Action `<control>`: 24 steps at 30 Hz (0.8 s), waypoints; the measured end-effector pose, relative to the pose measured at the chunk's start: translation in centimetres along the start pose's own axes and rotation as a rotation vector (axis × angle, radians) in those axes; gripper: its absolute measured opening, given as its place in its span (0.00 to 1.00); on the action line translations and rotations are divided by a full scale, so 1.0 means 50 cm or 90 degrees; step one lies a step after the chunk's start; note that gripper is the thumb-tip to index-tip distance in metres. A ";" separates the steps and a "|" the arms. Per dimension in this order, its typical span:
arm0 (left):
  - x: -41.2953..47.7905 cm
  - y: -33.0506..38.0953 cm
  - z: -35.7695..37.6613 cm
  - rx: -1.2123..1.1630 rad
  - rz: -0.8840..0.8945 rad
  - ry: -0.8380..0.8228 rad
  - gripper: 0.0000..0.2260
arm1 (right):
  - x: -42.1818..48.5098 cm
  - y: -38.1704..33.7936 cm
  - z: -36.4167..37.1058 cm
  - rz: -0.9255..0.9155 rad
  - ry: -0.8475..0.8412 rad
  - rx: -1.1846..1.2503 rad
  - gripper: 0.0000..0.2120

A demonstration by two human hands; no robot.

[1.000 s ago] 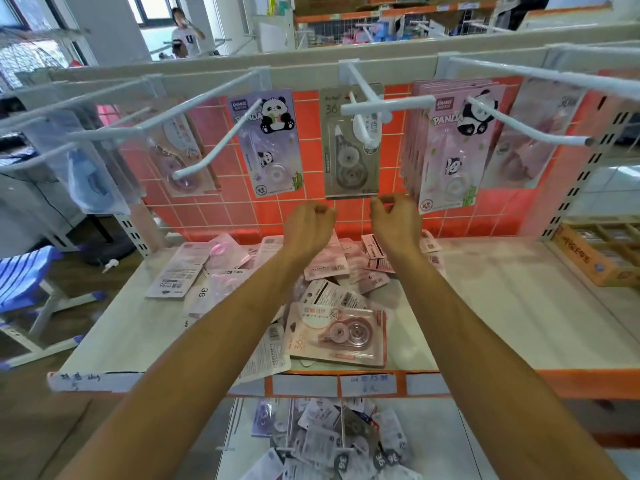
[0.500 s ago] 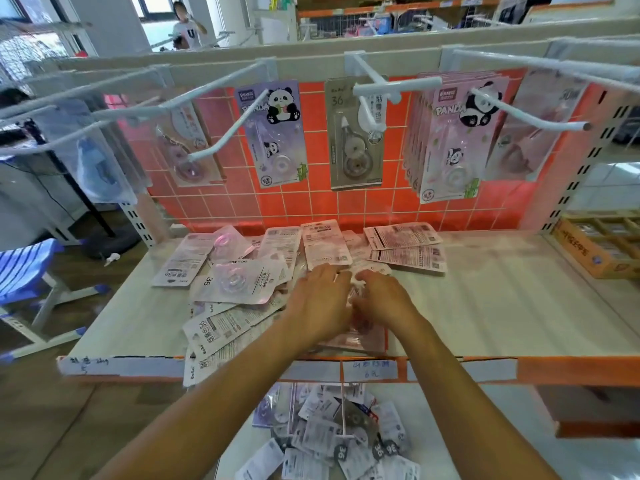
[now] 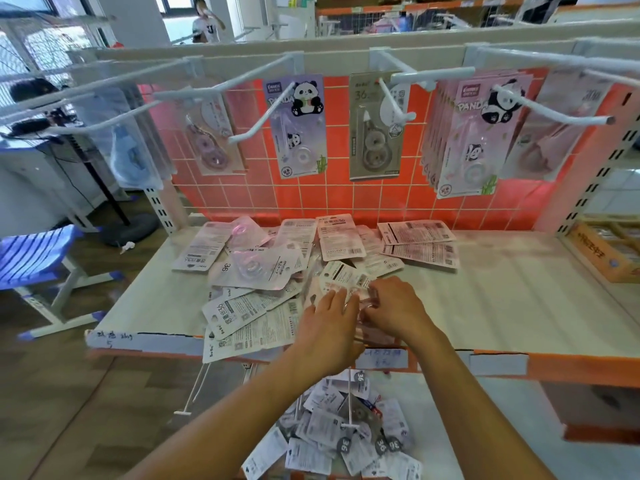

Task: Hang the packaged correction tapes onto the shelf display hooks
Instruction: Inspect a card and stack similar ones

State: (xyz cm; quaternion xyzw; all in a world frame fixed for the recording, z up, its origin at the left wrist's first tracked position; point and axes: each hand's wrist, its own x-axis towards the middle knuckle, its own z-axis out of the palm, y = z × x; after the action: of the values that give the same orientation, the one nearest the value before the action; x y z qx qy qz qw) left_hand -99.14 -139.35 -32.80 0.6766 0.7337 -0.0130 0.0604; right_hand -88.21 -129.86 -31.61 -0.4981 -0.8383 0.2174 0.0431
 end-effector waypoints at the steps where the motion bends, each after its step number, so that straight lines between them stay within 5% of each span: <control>1: -0.003 0.000 0.003 -0.002 0.009 0.009 0.37 | -0.001 0.001 -0.001 0.003 0.012 -0.001 0.13; 16: -0.045 -0.006 -0.022 -0.071 0.011 0.101 0.37 | -0.072 -0.015 -0.079 0.077 0.064 0.251 0.11; 24: -0.081 -0.063 -0.051 -0.159 -0.063 0.138 0.40 | -0.099 -0.090 -0.068 0.064 0.076 0.635 0.06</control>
State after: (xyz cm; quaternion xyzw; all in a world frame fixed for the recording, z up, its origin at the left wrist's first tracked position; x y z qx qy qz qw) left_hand -102.15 -143.38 -30.01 0.6242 0.7643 0.1487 0.0640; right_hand -88.43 -134.85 -26.01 -0.4678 -0.6034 0.5647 0.3133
